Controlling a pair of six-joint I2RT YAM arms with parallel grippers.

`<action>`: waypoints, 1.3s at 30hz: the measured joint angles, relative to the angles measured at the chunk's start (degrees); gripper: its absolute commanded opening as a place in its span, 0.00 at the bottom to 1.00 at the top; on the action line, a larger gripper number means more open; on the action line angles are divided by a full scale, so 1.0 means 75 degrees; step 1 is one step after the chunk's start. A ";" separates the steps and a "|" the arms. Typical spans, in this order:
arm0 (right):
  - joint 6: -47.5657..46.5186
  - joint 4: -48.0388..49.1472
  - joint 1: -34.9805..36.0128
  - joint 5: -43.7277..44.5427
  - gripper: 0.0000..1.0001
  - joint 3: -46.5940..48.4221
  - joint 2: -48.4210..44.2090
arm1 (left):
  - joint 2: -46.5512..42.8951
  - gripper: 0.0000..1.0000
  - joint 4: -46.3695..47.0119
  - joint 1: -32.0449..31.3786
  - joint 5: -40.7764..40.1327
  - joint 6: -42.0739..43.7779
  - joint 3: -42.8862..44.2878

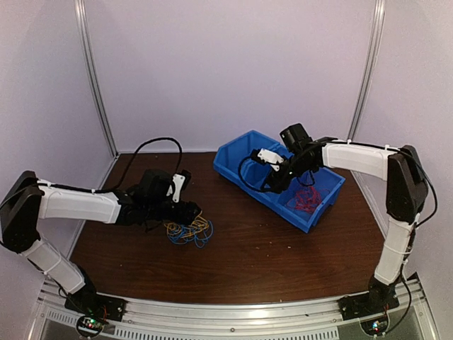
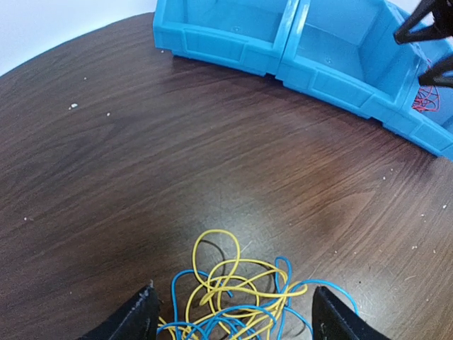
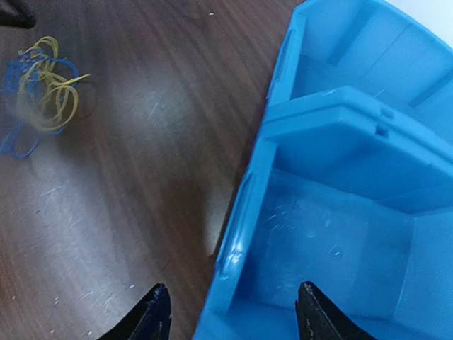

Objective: Untangle the cables

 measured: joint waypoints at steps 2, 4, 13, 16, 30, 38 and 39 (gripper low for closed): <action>0.0012 -0.0201 0.0093 0.0291 0.62 0.0813 0.0571 | -0.0044 0.76 -0.0003 0.0000 -0.0003 -0.0111 -0.0143; 0.0044 -0.0385 0.0207 0.0600 0.62 0.1609 0.1157 | -0.0076 0.76 -0.0006 0.0000 -0.0015 -0.0204 -0.0283; 0.0423 -0.1472 0.0825 0.1728 0.55 0.3713 0.3165 | -0.0425 0.76 -0.0003 0.0064 -0.0131 -0.0370 -0.0641; 0.0458 -0.1626 0.0851 0.1859 0.49 0.3608 0.3174 | -0.0659 0.76 -0.0003 0.0067 -0.0201 -0.0370 -0.0784; 0.0350 -0.1064 0.0921 0.1964 0.36 0.0245 0.1102 | -0.0219 0.73 0.0414 0.0093 -0.0221 -0.0361 -0.0842; 0.0242 -0.0941 0.0988 0.1757 0.58 -0.0819 -0.0428 | 0.0764 0.73 0.1087 0.0111 -0.0189 -0.0236 -0.0848; 0.0175 -0.0938 0.1023 0.1711 0.58 -0.0799 -0.0589 | 0.0941 0.70 0.1224 0.0125 -0.0178 -0.0210 -0.0842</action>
